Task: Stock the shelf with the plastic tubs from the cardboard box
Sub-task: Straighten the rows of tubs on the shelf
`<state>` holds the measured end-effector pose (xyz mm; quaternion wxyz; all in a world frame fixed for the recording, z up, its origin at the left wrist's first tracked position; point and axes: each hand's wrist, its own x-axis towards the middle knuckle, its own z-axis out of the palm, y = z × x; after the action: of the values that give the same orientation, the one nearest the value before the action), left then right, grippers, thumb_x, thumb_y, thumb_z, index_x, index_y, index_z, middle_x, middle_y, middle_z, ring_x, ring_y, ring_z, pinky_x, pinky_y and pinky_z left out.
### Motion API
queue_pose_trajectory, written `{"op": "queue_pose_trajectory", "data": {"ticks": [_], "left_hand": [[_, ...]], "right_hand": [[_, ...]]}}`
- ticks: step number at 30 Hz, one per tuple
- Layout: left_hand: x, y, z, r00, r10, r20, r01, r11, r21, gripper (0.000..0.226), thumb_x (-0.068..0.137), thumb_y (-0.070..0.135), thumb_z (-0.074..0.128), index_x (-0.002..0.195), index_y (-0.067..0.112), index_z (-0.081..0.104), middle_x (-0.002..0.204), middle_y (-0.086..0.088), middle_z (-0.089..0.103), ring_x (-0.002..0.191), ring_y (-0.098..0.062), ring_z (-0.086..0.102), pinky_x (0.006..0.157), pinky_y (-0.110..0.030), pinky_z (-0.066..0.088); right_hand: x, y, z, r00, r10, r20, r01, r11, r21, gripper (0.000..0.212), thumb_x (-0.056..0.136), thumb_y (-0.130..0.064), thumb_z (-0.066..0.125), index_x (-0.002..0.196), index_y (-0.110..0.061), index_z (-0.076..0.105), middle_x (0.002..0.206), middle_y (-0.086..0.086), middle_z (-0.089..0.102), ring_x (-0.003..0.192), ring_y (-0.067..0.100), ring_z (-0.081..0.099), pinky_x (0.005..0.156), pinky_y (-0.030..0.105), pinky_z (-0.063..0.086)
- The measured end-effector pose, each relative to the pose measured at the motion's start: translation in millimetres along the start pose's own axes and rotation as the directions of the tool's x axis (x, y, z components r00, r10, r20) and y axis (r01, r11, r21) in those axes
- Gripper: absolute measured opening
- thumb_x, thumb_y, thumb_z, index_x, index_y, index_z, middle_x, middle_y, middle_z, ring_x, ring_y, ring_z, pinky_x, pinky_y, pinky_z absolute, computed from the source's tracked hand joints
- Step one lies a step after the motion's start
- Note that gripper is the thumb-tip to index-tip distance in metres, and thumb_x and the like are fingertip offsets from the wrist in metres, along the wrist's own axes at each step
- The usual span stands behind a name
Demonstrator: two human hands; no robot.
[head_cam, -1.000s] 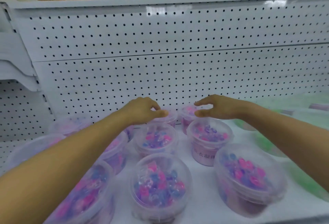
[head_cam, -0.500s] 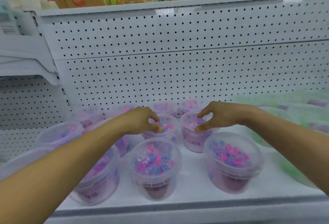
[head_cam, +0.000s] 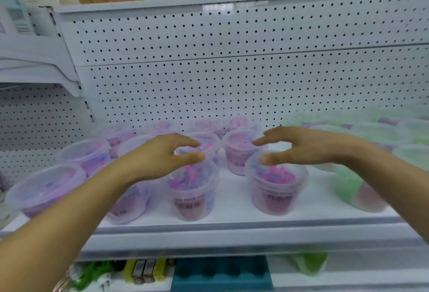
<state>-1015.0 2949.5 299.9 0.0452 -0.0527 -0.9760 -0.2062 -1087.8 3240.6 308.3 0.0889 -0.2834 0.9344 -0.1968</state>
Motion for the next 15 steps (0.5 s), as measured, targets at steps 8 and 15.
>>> {"op": "queue_pose_trajectory", "data": {"ticks": [8, 15], "left_hand": [[-30, 6, 5, 0.985, -0.157, 0.077, 0.144, 0.978, 0.148, 0.082, 0.057, 0.068, 0.075, 0.129, 0.032, 0.056, 0.135, 0.010, 0.054, 0.122, -0.012, 0.051, 0.096, -0.029, 0.040], [-27, 25, 26, 0.974, -0.194, -0.113, 0.217, 0.944, 0.250, 0.081, 0.059, 0.077, 0.065, 0.121, 0.024, 0.062, 0.126, 0.001, 0.061, 0.115, -0.020, 0.055, 0.084, -0.031, 0.040]], "right_hand": [[-19, -2, 18, 0.998, -0.011, 0.055, 0.016, 0.994, -0.104, 0.064, 0.066, -0.061, 0.073, 0.126, -0.053, 0.051, 0.141, -0.023, 0.041, 0.125, 0.008, 0.046, 0.107, 0.034, 0.037], [-15, -16, 33, 0.999, -0.047, 0.018, 0.048, 0.998, -0.035, 0.059, 0.070, -0.056, 0.074, 0.125, -0.048, 0.054, 0.142, -0.020, 0.041, 0.129, 0.008, 0.041, 0.108, 0.032, 0.034]]}}
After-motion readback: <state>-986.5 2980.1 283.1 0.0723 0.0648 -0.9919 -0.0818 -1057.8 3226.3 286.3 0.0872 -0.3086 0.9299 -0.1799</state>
